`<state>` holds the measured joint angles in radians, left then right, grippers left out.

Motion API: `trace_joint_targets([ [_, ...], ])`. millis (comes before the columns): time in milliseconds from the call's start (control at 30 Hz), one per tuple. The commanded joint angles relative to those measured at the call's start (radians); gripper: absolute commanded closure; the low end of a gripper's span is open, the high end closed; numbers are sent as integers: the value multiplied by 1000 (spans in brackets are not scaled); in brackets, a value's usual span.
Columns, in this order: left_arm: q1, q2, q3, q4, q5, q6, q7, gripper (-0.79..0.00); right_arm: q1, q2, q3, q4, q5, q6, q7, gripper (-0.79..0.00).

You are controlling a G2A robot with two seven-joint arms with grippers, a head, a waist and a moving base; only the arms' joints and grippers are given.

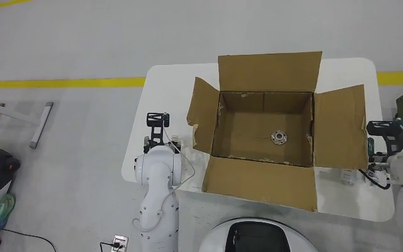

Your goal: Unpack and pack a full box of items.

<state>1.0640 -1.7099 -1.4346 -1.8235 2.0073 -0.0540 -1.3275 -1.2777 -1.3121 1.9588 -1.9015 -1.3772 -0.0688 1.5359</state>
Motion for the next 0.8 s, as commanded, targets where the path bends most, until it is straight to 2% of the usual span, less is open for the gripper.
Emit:
trace_joint_targets([
  [0,0,0,0,0,0,0,0,-785,6,4,-7,10,-2,3,0,-329],
  [167,0,0,0,0,0,0,0,-785,11,12,8,-35,8,36,0,-314],
  [267,0,0,0,0,0,0,0,-785,8,16,58,-139,32,89,0,-326],
  [333,0,0,0,0,0,0,0,-785,9,18,91,-226,37,129,-1,-283],
  [367,0,0,0,0,0,0,0,-785,12,19,105,-275,37,145,-7,-203],
  [400,0,0,0,0,0,0,0,-785,11,20,114,-312,34,157,-9,-182],
  [433,0,0,0,0,0,0,0,-785,13,21,120,-353,38,172,-17,-120],
  [467,0,0,0,0,0,0,0,-785,16,21,122,-392,47,182,-29,0],
  [533,0,0,0,0,0,0,0,-785,23,22,124,-448,62,206,-66,0],
  [633,0,0,0,0,0,0,0,-785,54,24,108,-448,97,223,-156,0],
  [767,0,0,0,0,0,0,0,-785,89,27,49,-448,167,217,-202,0],
])
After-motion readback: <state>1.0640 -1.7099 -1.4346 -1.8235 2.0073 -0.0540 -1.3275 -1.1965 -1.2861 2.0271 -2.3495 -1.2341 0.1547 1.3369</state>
